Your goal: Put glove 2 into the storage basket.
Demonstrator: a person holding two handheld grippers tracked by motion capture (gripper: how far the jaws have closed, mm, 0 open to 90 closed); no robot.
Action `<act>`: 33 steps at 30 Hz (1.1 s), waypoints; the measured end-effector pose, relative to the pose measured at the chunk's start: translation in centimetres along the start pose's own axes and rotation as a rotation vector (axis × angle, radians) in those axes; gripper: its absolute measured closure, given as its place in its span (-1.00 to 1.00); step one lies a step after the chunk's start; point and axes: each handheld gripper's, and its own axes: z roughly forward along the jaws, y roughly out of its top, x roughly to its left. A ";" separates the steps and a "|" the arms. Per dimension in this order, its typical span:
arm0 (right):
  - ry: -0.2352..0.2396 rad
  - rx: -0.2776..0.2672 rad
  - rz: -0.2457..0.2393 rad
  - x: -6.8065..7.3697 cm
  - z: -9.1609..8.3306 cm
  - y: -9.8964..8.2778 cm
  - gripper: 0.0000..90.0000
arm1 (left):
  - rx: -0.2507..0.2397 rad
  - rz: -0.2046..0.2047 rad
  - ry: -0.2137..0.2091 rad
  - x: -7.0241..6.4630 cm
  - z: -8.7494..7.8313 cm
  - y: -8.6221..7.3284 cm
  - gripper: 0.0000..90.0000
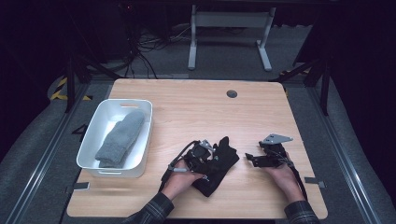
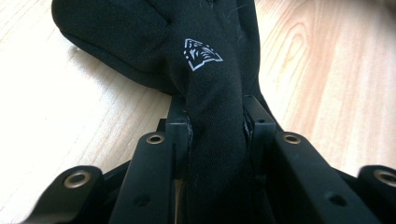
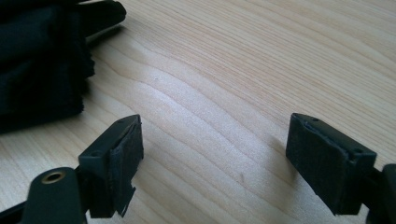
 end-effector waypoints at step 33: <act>-0.001 0.003 0.001 0.0 0.0 0.0 -0.61 | -0.121 -0.061 0.085 2.8 -12.7 1.0 0.57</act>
